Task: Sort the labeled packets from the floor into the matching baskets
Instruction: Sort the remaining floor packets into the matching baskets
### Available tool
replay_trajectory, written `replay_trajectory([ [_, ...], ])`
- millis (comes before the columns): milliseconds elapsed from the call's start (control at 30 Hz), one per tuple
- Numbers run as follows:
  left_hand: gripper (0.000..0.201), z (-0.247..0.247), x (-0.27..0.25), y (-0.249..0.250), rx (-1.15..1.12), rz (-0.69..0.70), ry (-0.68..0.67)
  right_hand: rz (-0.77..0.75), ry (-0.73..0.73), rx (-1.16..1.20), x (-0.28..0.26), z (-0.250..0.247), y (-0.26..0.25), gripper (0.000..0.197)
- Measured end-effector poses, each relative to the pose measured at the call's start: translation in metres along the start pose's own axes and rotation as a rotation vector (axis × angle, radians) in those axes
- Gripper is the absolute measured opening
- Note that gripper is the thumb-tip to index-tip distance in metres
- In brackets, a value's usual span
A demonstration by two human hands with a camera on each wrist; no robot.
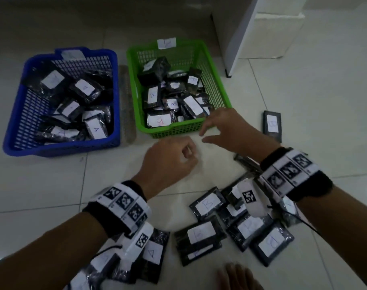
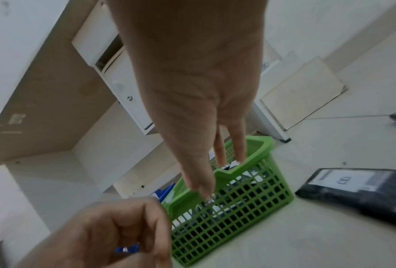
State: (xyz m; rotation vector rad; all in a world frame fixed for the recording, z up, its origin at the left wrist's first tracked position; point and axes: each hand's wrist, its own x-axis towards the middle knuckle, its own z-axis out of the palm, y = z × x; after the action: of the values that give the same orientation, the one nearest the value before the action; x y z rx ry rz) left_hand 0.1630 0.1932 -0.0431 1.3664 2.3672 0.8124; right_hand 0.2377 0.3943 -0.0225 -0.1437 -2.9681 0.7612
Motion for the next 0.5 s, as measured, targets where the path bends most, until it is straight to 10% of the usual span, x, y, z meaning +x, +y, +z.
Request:
replay_trajectory([
  [100, 0.017, 0.029, -0.016, 0.014, 0.112, 0.054, -0.257, 0.046, -0.033, -0.022, -0.025, -0.004, 0.011, 0.024],
  [233, 0.049, 0.068, -0.032, 0.013, 0.226, 0.074, -0.546, 0.273, -0.464, 0.088, -0.064, 0.008, 0.021, 0.038],
  [500, 0.038, 0.084, -0.037, 0.009, 0.028, 0.037, -0.598, 0.374, -0.603, -0.081, -0.103, 0.037, 0.038, 0.047],
])
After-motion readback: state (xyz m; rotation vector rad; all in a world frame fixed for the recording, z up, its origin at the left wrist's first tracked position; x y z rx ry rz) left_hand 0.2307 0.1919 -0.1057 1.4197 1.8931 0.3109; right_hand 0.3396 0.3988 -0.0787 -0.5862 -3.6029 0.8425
